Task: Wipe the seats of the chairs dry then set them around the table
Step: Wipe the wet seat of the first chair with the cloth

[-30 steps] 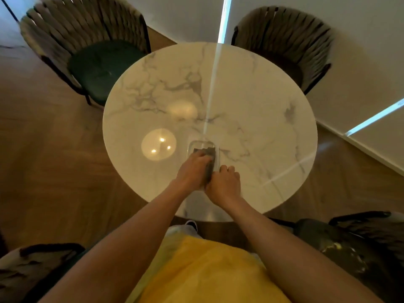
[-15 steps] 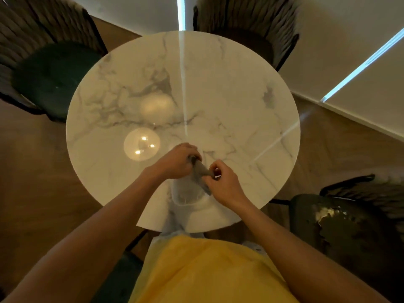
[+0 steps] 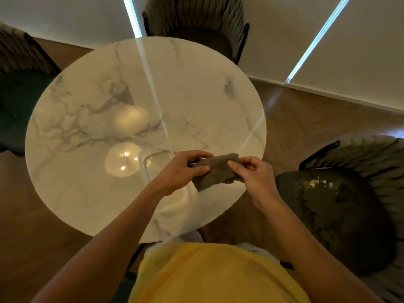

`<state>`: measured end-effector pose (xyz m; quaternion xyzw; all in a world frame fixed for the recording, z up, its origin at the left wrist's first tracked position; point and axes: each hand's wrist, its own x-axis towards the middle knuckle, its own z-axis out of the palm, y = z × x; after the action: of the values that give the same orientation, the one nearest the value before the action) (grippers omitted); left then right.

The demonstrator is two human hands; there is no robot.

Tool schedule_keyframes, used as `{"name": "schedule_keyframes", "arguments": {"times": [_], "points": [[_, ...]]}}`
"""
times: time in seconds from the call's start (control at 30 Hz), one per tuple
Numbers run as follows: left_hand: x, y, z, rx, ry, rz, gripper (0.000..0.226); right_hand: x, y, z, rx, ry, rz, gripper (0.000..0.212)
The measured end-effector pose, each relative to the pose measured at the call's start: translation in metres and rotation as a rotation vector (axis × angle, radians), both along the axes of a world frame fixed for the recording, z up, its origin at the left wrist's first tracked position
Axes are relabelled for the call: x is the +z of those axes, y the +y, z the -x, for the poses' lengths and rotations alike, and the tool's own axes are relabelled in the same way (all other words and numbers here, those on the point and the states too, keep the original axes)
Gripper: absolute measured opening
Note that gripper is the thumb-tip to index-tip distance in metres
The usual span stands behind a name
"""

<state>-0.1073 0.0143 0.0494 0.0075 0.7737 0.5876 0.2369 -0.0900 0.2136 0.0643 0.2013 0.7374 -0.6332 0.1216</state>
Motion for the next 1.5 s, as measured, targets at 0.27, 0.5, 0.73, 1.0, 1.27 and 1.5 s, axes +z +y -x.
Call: {"name": "schedule_keyframes", "arguments": {"times": [0.27,0.5,0.73,1.0,1.27,1.5], "points": [[0.019,0.08,-0.019,-0.158,-0.042,-0.166,0.047,0.035,0.07,-0.04,0.105,0.171,-0.2,0.017],[0.035,0.157,-0.046,-0.312,0.406,-0.21,0.053,0.052,0.13,-0.088,0.125,0.353,-0.355,0.022],[0.035,0.217,-0.071,-0.5,0.575,-0.1,0.052,0.054,0.195,-0.128,0.093,0.396,-0.476,0.026],[0.039,0.271,-0.099,-0.63,0.559,0.036,0.033,0.05,0.246,-0.17,0.082,0.494,-0.553,0.023],[0.027,0.312,-0.125,-0.476,0.606,0.109,0.022,0.045,0.284,-0.205,0.12,0.466,-0.523,0.019],[0.028,0.333,-0.133,-0.553,0.364,-0.028,0.027,0.04,0.306,-0.218,-0.039,0.32,-0.358,0.033]]}}
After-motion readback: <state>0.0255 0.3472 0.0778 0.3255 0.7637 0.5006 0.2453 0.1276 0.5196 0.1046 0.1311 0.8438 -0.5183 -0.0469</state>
